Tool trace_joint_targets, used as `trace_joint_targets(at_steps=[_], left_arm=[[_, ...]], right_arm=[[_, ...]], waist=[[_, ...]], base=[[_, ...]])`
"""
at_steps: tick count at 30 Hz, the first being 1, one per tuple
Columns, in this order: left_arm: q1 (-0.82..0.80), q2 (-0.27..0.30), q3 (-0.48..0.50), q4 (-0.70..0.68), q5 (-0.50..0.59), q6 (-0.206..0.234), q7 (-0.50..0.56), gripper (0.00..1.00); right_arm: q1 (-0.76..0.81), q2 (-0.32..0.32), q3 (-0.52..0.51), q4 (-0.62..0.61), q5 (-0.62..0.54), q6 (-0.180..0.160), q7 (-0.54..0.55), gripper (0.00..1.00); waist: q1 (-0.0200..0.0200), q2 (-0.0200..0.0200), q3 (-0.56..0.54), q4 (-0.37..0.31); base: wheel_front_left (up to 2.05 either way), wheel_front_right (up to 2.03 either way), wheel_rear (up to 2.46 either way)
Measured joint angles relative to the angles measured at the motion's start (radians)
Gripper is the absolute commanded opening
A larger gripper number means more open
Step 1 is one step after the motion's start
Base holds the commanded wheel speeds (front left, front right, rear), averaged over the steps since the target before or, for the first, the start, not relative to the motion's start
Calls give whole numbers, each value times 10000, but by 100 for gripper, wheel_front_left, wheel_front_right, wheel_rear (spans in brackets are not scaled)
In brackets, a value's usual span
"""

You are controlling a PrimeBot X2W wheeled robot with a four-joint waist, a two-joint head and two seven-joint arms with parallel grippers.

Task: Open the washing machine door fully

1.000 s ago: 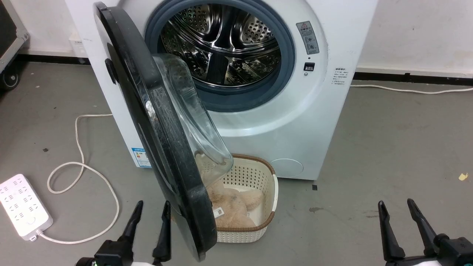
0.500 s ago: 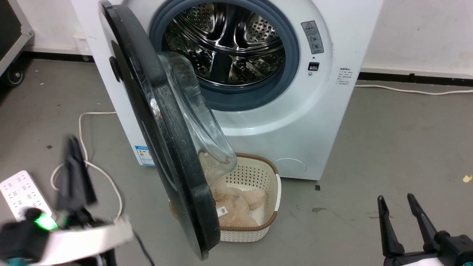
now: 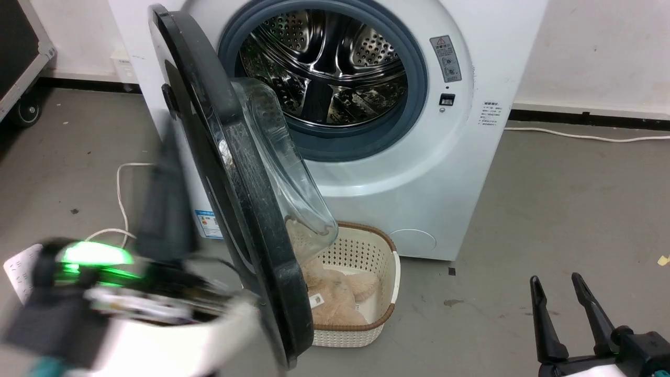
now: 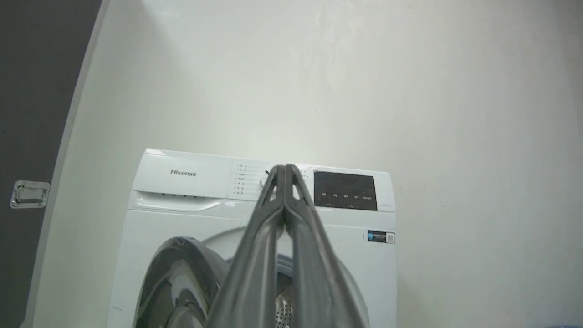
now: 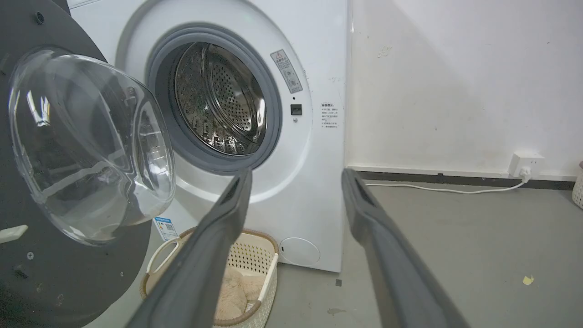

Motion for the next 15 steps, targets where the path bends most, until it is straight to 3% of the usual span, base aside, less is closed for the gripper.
trace_joint_targets(at_steps=[8,15], left_arm=[[1406,-31,-2832,1699,-288,-144,1225,0],[2172,-36,-3545,4197,-704,148,836,0]], right_arm=[[0,2,46,46,54,0,0,100],[-5,4,111,77,54,0,2,100]], waist=[[0,0,39,-26],[0,0,87,-139]], base=[[0,0,0],[0,0,0]])
